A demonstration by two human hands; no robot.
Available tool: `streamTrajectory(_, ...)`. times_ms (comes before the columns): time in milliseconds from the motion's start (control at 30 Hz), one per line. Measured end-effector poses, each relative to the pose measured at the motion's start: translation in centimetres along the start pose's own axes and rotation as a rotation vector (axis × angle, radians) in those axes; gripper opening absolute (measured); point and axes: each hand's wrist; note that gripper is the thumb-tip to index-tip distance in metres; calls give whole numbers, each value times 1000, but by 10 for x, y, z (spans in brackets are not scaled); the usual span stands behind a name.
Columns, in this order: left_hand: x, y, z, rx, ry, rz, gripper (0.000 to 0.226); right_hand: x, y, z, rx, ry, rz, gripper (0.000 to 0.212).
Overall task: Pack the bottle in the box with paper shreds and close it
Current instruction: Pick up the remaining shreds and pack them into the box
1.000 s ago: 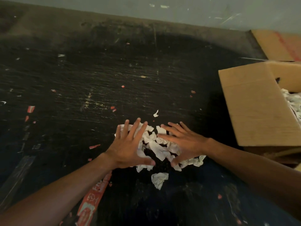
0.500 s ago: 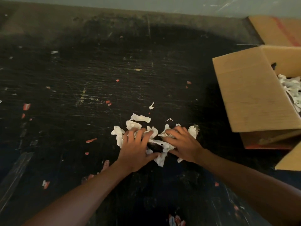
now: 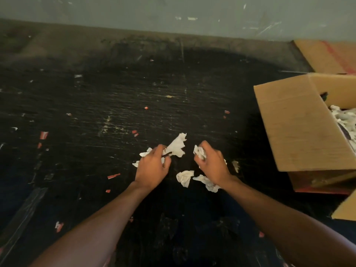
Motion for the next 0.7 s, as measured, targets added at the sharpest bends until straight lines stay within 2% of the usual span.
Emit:
streamTrajectory(67,2,15,5,-69,45,-58,17,11,5,21,30,-36,-9,27)
streamTrajectory(167,11,32,10,-107,143,-75,18,22,3,52,169,-133,-140,62)
streamTrajectory(200,16,35,12,-110,162,-70,18,24,0,60,218,-163,-212,67)
streamTrajectory(300,29,38,13,-73,200,-59,24,27,-10,73,305,-204,-457,55)
streamTrajectory(400,38,38,11,-57,225,-49,31,26,-15,72,307,-176,-544,37)
streamTrajectory(567,44,43,15,-98,225,-94,19,22,-4,74,269,-244,-234,26)
streamTrajectory(700,47,47,22,-63,213,-69,27,40,-8,53,299,5,-256,28)
Point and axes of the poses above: each hand's wrist, its own z-axis towards the middle knuckle, its own y-axis out of the back of the hand, x = y × z, and after that the axes turned 7 degrees about x, right-handed
